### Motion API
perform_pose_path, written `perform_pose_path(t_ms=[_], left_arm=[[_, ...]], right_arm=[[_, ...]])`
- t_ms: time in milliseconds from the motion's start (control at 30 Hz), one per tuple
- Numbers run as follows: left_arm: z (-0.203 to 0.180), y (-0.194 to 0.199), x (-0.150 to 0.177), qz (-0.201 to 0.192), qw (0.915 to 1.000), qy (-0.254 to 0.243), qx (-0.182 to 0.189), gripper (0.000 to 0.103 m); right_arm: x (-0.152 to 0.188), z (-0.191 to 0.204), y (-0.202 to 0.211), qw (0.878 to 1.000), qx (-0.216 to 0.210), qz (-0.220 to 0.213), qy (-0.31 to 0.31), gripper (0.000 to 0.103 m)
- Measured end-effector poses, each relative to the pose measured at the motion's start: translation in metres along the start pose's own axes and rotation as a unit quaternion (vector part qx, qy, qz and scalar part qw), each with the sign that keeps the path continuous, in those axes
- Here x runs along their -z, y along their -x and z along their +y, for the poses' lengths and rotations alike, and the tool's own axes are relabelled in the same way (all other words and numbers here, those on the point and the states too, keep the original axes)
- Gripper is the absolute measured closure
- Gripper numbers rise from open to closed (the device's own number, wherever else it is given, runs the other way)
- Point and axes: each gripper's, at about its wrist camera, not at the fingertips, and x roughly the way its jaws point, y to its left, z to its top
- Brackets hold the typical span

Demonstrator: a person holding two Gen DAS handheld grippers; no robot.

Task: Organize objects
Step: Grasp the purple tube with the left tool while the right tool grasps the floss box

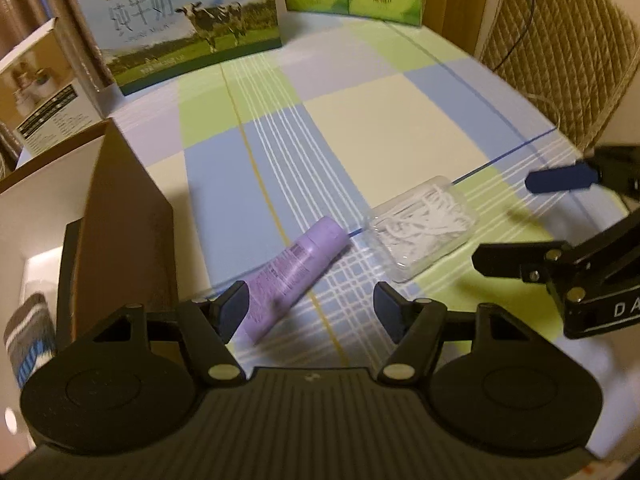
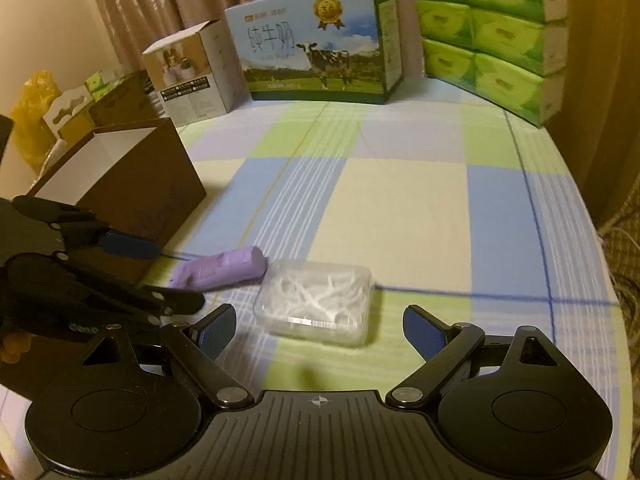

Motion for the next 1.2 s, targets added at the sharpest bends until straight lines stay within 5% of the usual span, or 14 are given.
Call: perform_pose_path(t_ms=[267, 633, 933, 1200], left_arm=[[0.002, -0.037, -0.015, 0.033, 0.9988, -0.035, 0.002, 0.052], [0.005, -0.059, -0.02, 0.063, 0.9969, -0.045, -0.015, 0.057], [-0.005, -0.058, -0.023, 0.097, 0.9935, -0.058, 0.016, 0.07], [-0.02, -0.053, -0.018, 0.138, 0.9901, 0.021, -0.011, 0.073]], right_arm=[[-0.016, -0.003, -0.035, 0.998, -0.031, -0.009, 0.045, 0.014], [-0.031, -0.021, -0.071, 0.996, -0.087, 0.013, 0.031, 0.016], [-0.011, -0.03, -0.055, 0.994, -0.1, 0.047, 0.019, 0.027], [0.012, -0.017, -0.035, 0.995, -0.071, 0.041, 0.057, 0.028]])
